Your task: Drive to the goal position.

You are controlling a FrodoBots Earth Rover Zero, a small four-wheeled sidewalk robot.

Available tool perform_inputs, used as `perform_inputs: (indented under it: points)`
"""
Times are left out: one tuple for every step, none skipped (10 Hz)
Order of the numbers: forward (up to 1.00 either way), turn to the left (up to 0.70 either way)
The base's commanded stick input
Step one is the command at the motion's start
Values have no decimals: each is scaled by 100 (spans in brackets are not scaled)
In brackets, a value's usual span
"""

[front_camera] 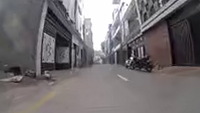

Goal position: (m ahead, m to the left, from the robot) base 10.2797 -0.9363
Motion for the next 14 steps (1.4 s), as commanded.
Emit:
perform_inputs:
  points:
    - [100,-40]
    - [100,-26]
    - [100,-1]
    - [100,0]
    - [100,0]
    - [100,0]
    - [100,0]
    - [100,0]
    - [100,0]
    - [100,0]
    - [100,0]
    - [100,0]
    - [100,0]
    - [100,0]
